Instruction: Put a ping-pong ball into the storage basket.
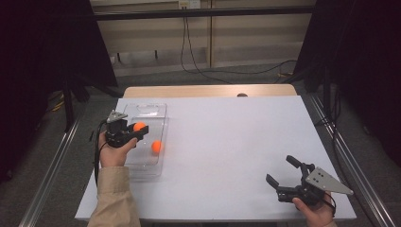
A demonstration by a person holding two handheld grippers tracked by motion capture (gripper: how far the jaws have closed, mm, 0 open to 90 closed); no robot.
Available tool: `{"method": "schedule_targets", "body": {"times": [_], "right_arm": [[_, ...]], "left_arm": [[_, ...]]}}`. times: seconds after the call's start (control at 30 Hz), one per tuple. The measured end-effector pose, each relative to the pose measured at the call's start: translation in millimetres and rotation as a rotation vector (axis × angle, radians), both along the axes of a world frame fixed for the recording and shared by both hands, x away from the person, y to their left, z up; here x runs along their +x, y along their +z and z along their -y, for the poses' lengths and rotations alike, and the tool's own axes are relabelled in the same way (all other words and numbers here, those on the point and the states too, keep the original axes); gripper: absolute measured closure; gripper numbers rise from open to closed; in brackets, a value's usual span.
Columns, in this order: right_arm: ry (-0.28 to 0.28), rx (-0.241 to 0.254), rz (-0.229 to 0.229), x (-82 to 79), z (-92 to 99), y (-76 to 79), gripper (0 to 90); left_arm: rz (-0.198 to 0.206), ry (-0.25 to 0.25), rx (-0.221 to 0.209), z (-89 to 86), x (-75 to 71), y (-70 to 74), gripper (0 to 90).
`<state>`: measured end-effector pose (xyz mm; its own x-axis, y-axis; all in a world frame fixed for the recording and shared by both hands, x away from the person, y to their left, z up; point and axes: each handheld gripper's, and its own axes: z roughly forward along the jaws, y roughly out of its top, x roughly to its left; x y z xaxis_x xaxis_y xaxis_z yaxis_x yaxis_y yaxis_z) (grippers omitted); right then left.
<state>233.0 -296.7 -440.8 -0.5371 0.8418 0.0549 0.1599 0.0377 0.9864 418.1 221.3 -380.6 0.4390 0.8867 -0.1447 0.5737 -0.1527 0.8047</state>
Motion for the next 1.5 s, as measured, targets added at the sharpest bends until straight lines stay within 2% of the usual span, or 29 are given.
{"method": "schedule_targets", "body": {"times": [0.1, 0.33, 0.7, 1.07, 1.27, 1.43, 1.5], "right_arm": [[0.003, -0.001, -0.001, -0.1, -0.5, 0.1, 3.1], [0.001, 0.001, 0.002, -1.0, 0.5, 0.4, 3.1], [0.0, -0.004, 0.007, -1.5, 0.1, 0.9, 3.1], [0.002, -0.006, 0.006, -1.8, 0.2, 0.9, 3.2], [0.003, -0.003, 0.012, -1.3, -1.8, 2.2, 3.1], [0.003, -0.004, 0.009, -0.8, -2.0, 1.7, 3.2], [0.001, -0.002, 0.01, -0.9, -1.6, 1.7, 3.1]], "left_arm": [[0.002, 0.004, -0.002, -0.3, -0.1, 0.0, 50.4], [0.001, 0.01, -0.008, 0.9, -0.6, 0.5, 41.6], [0.022, 0.017, -0.029, 0.8, -2.7, 3.5, 27.9], [0.042, 0.014, -0.044, 3.2, -4.5, 5.3, 21.2], [0.065, -0.006, -0.056, 5.5, -8.2, 8.4, 13.0], [0.091, -0.021, -0.088, 9.4, -11.5, 11.0, 8.7], [0.095, -0.043, -0.095, 10.5, -12.7, 11.5, 6.2]]}}
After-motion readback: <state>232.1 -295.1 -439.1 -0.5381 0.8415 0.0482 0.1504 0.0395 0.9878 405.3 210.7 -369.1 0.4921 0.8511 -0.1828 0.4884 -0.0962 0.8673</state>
